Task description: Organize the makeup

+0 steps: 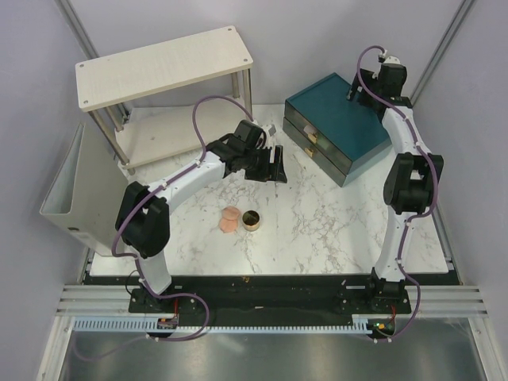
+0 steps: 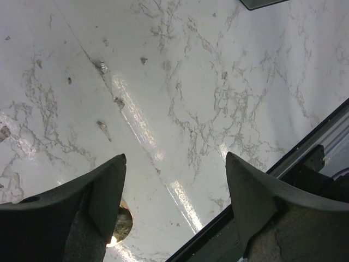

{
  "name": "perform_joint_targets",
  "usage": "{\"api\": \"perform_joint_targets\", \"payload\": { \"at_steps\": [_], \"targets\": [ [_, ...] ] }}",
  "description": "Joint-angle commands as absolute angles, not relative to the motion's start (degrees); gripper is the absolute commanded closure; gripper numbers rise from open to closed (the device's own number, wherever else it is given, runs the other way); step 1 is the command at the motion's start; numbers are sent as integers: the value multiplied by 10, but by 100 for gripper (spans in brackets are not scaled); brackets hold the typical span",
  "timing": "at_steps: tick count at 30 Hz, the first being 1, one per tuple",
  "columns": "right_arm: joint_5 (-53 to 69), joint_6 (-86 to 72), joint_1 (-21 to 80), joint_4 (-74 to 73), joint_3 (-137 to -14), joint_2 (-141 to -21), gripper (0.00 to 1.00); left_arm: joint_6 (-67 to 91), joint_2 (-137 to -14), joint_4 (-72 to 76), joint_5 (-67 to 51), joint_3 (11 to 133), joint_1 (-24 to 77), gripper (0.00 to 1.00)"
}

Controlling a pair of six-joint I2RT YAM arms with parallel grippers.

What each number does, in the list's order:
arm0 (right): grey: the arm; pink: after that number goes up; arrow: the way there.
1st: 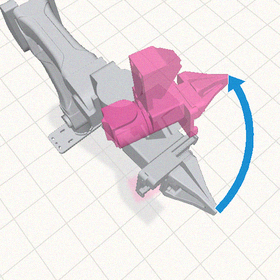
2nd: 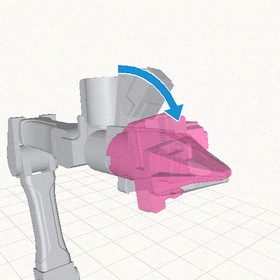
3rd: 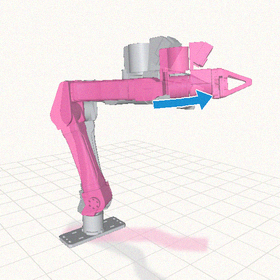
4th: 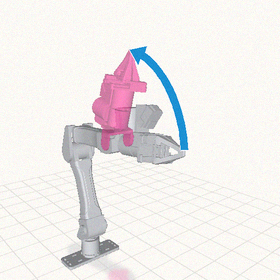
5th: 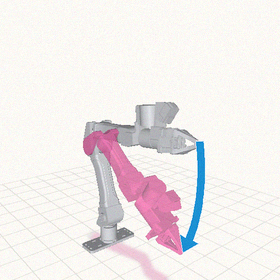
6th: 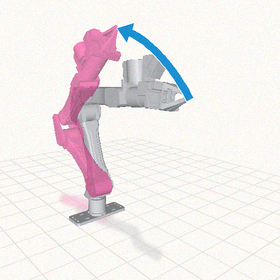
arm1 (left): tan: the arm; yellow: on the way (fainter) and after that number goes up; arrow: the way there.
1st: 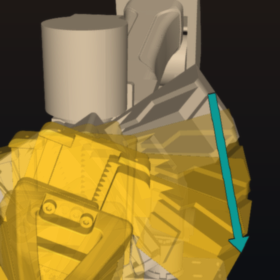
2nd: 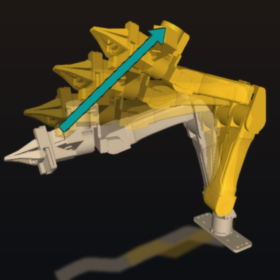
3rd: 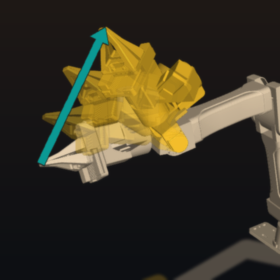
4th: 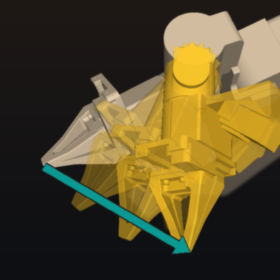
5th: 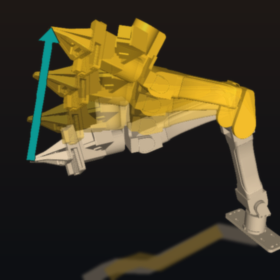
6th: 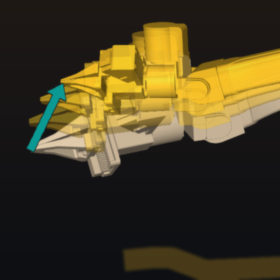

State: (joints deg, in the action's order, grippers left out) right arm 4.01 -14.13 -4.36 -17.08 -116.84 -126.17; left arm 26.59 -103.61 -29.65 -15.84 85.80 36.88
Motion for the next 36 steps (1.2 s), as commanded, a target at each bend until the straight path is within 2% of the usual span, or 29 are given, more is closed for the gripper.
{"api": "perform_joint_targets", "payload": {
  "at_steps": [1,7,16,27,36],
  "targets": [
    [42,-139,-64,-142,-1210,-1303,9,286,-1031,-277,-177,850,373,20],
    [56,-162,-81,-65,-1187,-1282,7,287,-1034,-277,-178,848,374,20],
    [61,-216,-117,-38,-1208,-1317,2,287,-1044,-276,-189,850,375,20],
    [220,-250,-120,-28,-1204,-1360,2,286,-1051,-277,-193,851,375,20],
    [279,-242,-110,-46,-1178,-1353,2,289,-1051,-277,-196,845,375,20]
  ]
}}
